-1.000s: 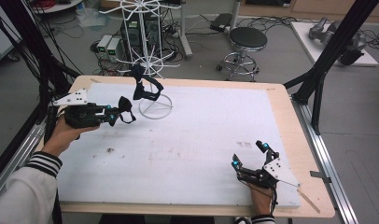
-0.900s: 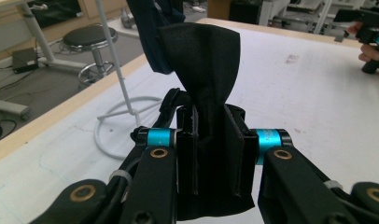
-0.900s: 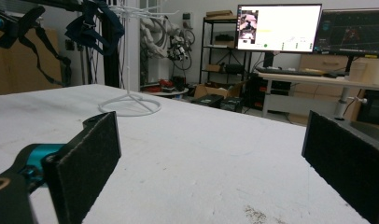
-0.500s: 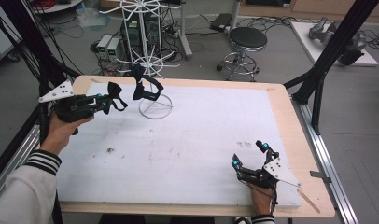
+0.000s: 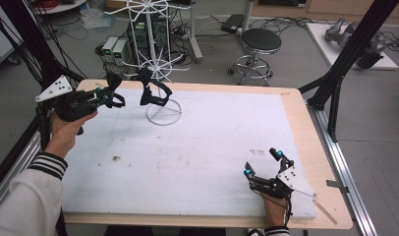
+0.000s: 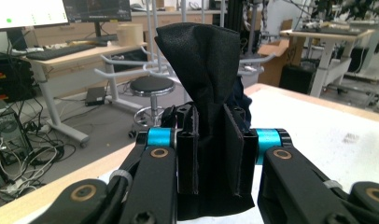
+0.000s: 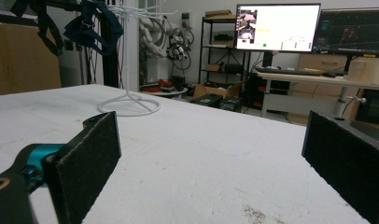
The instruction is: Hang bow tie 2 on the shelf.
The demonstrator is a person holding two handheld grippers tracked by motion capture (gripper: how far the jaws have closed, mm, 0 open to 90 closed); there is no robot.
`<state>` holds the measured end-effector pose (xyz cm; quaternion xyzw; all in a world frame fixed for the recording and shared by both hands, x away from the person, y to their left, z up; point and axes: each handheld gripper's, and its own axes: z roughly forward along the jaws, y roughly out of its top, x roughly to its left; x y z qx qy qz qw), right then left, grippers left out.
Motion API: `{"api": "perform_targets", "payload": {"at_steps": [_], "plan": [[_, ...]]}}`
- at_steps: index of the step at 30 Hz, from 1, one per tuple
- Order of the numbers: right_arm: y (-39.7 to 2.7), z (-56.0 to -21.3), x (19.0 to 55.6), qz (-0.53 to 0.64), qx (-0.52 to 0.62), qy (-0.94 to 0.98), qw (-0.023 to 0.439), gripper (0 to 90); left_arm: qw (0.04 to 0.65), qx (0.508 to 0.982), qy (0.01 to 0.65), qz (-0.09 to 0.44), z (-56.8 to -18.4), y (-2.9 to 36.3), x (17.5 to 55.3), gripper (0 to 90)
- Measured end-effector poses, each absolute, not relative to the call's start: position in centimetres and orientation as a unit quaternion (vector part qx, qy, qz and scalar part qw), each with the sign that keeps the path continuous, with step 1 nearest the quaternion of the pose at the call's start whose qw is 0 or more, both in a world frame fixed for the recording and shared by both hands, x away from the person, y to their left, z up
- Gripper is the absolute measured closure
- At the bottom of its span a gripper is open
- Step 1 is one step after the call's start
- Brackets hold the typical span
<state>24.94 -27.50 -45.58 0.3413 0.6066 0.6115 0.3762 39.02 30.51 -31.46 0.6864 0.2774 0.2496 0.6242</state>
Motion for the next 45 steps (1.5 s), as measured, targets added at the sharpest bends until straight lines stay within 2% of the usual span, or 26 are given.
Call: {"api": "perform_targets", "payload": {"at_steps": [24,45], "plan": [[-27.5,-45.6,24.9,0.613,0.342,0.607,0.374,3.7,0.634,0.676,0.28,0.25,-28.9,29.9,40.3,76.2],[-27.5,-45.6,24.9,0.613,0.341,0.607,0.374,3.7,0.63,0.667,0.286,0.275,-27.5,28.9,41.5,76.2]]}}
